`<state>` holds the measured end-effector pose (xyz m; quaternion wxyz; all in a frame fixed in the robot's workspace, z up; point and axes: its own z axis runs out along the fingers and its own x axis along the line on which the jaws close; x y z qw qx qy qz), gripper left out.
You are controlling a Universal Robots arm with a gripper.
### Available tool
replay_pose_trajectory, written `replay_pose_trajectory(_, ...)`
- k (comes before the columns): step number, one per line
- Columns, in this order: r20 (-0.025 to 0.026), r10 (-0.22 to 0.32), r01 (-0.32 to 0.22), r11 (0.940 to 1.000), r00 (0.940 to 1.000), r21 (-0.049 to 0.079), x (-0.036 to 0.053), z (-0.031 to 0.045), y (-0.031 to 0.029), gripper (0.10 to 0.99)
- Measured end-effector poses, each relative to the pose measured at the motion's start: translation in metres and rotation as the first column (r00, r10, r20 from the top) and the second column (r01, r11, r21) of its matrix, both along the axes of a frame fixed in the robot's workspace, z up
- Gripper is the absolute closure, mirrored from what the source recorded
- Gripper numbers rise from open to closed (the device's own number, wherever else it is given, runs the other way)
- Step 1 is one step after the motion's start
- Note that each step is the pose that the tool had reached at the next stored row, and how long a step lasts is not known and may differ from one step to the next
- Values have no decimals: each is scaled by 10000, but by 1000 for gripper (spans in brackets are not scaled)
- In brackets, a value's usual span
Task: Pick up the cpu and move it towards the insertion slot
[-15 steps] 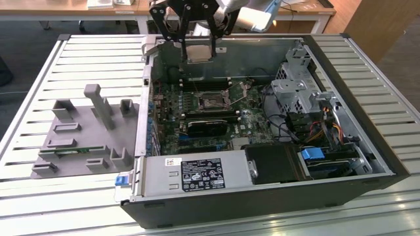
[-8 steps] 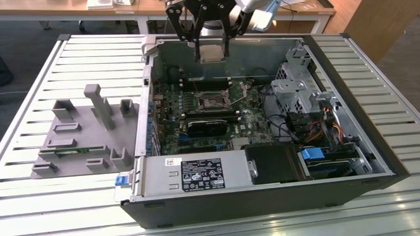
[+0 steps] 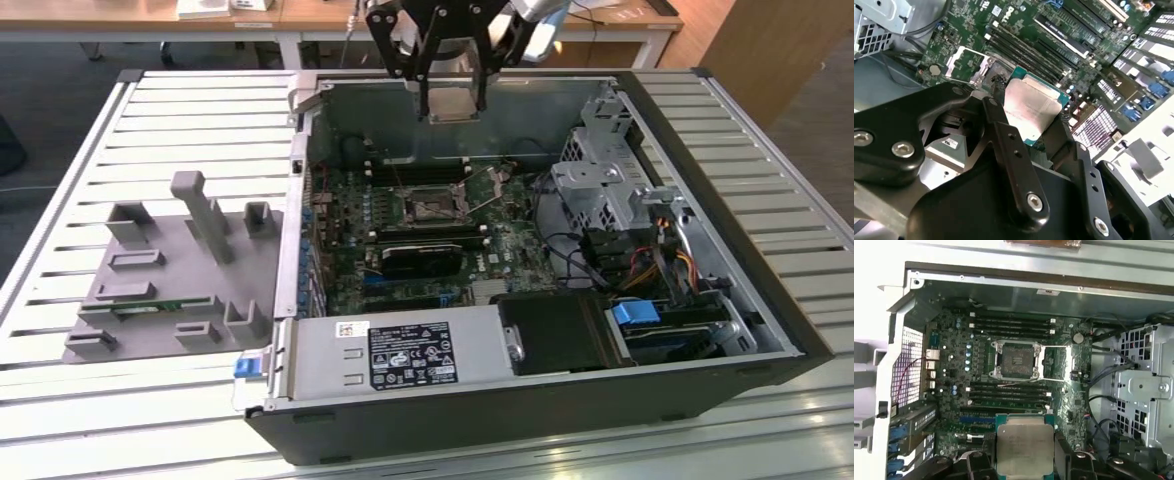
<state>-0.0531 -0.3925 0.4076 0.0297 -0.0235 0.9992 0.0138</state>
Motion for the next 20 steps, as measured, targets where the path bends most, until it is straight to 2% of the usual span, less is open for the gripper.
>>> replay_pose_trajectory(4,-38,0,0,10000,10000,-5,41,-9,104,545)
replay_pose_trajectory(11,-147,0,0,10000,9999,-34,100,-34,278,545)
replay_pose_trajectory(20,-256,0,-2,10000,9997,-85,159,-71,518,545)
